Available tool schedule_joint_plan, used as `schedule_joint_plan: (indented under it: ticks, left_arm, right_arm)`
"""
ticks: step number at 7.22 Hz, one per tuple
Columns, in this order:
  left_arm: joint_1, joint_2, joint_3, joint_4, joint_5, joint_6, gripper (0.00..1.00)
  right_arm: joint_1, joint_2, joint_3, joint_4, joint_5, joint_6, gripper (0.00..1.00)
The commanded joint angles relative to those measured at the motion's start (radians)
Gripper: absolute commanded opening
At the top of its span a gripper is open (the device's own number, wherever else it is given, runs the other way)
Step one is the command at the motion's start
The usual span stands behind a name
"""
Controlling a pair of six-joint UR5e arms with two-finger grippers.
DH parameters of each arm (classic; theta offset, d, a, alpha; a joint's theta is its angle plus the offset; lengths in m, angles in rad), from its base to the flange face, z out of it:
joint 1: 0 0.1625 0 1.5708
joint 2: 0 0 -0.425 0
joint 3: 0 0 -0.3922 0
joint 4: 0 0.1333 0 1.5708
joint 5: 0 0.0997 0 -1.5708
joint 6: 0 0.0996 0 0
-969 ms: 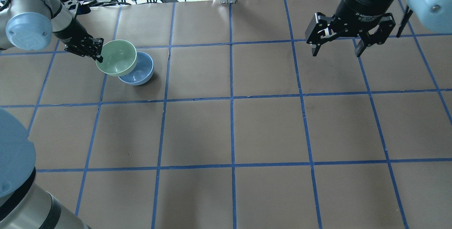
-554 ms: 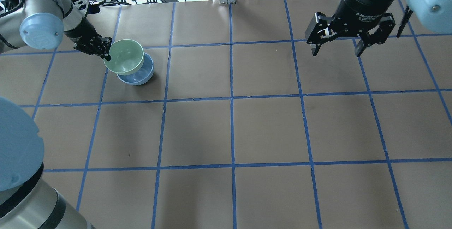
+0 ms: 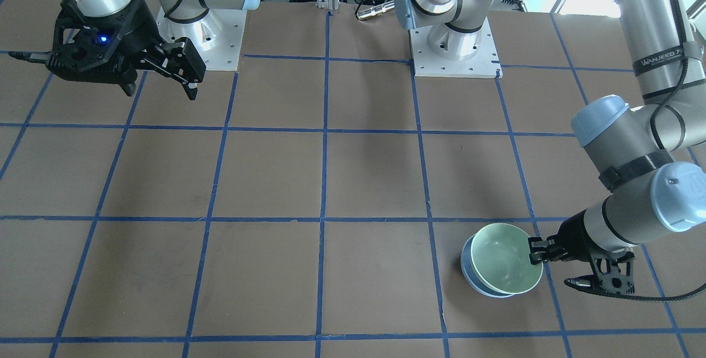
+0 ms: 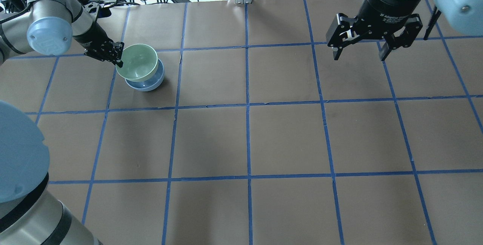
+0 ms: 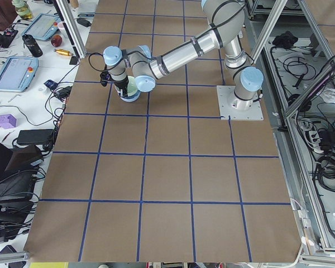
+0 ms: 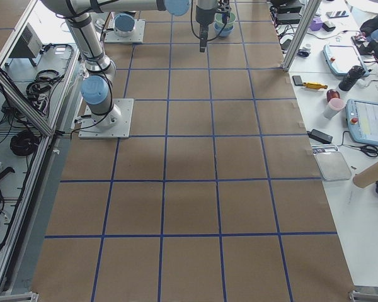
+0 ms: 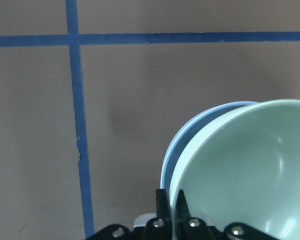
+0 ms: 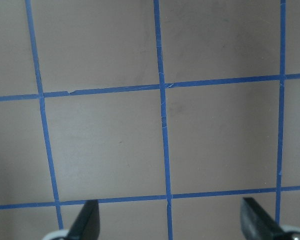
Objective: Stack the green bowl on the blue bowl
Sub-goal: 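Lower the green bowl into the blue bowl with the left gripper, then open the left gripper to release the green bowl's rim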
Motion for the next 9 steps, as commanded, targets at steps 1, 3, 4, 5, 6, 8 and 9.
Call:
schedule_joint_plan:
  ticks: [1, 3, 4, 5, 6, 8, 9]
  left_arm:
    - [-0.001, -0.003, -0.021, 0.003, -0.001, 0.005, 0.00]
    - [-0.001, -0.001, -0.027, 0.003, 0.002, 0.007, 0.44]
    - [-0.001, -0.001, -0.022, 0.003, 0.004, 0.011, 0.67]
    - [-0.001, 0.000, -0.025, 0.003, 0.002, 0.012, 0.70]
    - [-0.001, 0.000, -0.019, 0.003, 0.002, 0.008, 0.70]
    - [-0.018, 0.049, -0.013, -0.008, 0.001, -0.006, 0.73]
    - [-0.081, 0.098, -0.015, -0.017, 0.037, -0.008, 0.74]
  right_arm:
    - [0.000, 0.000, 0.000, -0.001, 0.000, 0.000, 1.00]
    - [0.000, 0.000, 0.000, 0.000, 0.000, 0.000, 1.00]
    - [0.000, 0.000, 0.000, -0.001, 0.000, 0.000, 1.00]
    - [0.000, 0.000, 0.000, -0.001, 0.000, 0.000, 1.00]
    - [0.000, 0.000, 0.000, 0.000, 0.000, 0.000, 1.00]
    - [0.000, 0.000, 0.000, -0.001, 0.000, 0.000, 1.00]
    - [0.000, 0.000, 0.000, 0.000, 0.000, 0.000, 1.00]
